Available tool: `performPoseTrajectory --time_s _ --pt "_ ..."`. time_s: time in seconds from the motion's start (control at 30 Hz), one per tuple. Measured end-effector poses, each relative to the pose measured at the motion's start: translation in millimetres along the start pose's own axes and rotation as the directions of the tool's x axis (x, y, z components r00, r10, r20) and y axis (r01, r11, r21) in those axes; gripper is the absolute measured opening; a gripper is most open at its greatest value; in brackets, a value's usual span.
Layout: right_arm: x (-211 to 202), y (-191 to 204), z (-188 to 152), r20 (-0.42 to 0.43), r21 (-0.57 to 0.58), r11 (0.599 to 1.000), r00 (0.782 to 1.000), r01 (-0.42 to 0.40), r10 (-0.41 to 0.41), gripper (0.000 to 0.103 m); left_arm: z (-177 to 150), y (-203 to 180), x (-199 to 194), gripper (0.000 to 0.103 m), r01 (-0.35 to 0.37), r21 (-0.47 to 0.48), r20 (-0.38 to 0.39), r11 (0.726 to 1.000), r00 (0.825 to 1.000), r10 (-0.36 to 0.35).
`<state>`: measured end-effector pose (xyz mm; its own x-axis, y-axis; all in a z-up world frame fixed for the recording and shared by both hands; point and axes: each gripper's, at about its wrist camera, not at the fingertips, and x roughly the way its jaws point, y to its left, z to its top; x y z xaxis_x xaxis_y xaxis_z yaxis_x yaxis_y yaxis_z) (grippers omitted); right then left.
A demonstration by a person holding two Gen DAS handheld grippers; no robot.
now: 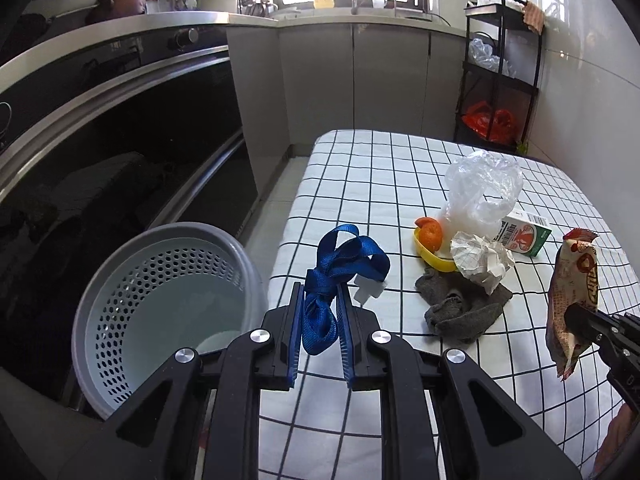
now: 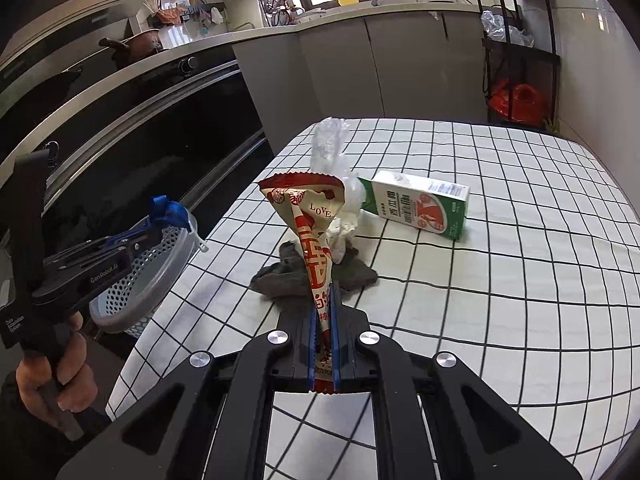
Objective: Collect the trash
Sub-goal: 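Carry wrapper and ribbon over the grey basket and open both tools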
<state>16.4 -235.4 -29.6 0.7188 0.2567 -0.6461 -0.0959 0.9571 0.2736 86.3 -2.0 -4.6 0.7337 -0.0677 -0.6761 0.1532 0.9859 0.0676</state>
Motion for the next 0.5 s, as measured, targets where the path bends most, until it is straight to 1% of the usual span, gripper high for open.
performPoseTrajectory --time_s 0.07,0.17,0.3,0.5 --pt "3 11 -4 -0.006 0.003 1.000 1.000 -0.018 0.018 0.006 -2 11 -9 0.016 -0.015 -0.011 0.008 1.000 1.000 0.015" --pt "10 32 -9 -0.021 -0.007 0.999 0.999 -0.042 0.042 0.006 -9 34 -18 0.016 -0.035 -0.039 0.000 0.999 0.999 0.035" --pt "14 62 -9 -0.018 -0.027 0.996 0.997 -0.080 0.080 0.006 -14 66 -29 0.016 -0.057 -0.074 -0.008 0.996 0.998 0.056" --pt "25 105 -2 -0.005 -0.045 0.990 0.991 -0.133 0.133 0.006 -22 108 -41 0.016 -0.125 -0.079 -0.005 0.989 0.992 0.125"
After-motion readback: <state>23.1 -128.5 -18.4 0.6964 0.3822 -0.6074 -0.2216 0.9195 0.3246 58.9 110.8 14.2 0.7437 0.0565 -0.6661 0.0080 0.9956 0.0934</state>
